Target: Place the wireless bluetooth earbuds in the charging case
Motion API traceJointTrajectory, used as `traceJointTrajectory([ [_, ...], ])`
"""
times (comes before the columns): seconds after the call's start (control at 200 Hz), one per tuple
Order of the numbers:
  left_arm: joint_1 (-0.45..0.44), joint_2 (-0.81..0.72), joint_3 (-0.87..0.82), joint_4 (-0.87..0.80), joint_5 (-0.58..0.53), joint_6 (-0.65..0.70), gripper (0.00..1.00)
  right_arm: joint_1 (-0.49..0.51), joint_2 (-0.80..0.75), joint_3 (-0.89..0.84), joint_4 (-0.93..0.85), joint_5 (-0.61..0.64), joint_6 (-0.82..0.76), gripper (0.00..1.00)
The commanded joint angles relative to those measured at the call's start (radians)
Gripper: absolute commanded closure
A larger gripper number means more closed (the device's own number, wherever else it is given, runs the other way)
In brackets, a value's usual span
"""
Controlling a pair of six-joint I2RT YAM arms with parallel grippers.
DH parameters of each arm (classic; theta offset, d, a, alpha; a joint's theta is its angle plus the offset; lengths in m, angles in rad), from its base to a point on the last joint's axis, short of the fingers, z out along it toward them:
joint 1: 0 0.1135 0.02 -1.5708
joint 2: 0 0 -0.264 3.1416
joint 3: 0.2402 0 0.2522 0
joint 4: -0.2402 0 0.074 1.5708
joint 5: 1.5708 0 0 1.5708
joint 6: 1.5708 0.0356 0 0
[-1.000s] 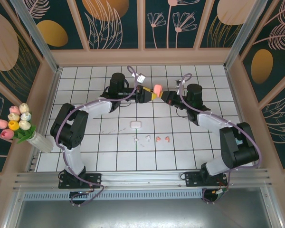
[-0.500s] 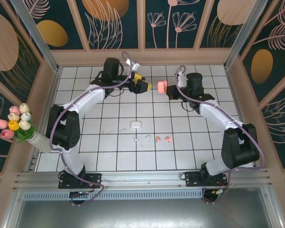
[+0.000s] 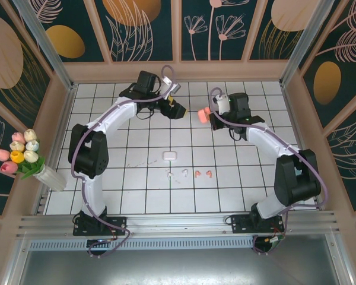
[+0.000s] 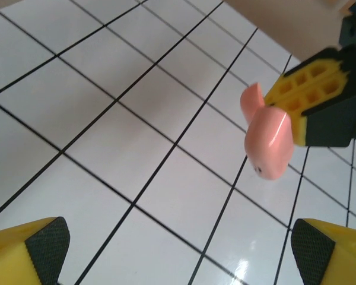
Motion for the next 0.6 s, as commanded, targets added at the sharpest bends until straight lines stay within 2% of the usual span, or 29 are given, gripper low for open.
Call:
traceJointTrajectory([
  [0.0, -0.001, -0.009, -0.015, 0.049, -0.018, 0.052, 0.04, 0.019, 0.028, 0.034, -0.002, 0.031, -0.093, 1.0],
  [0.075, -0.001, 0.008, 0.016, 0.035, 0.017, 0.075, 0.04, 0.052, 0.014, 0.001, 0.053, 0.079, -0.142, 1.0],
  [0.19, -0.001, 0.086, 0.17, -0.139, 0.091, 0.16, 0.06, 0.057, 0.005, 0.0, 0.068, 0.069, -0.172, 1.0],
  [0.36, -0.001, 0.227, 0.398, -0.391, 0.201, 0.234, 0.19, 0.078, -0.001, 0.02, 0.045, 0.054, -0.203, 1.0],
  [0.596, -0.001, 0.223, 0.37, -0.424, 0.317, 0.274, 0.31, 0.105, -0.022, 0.039, 0.016, 0.049, -0.216, 1.0],
])
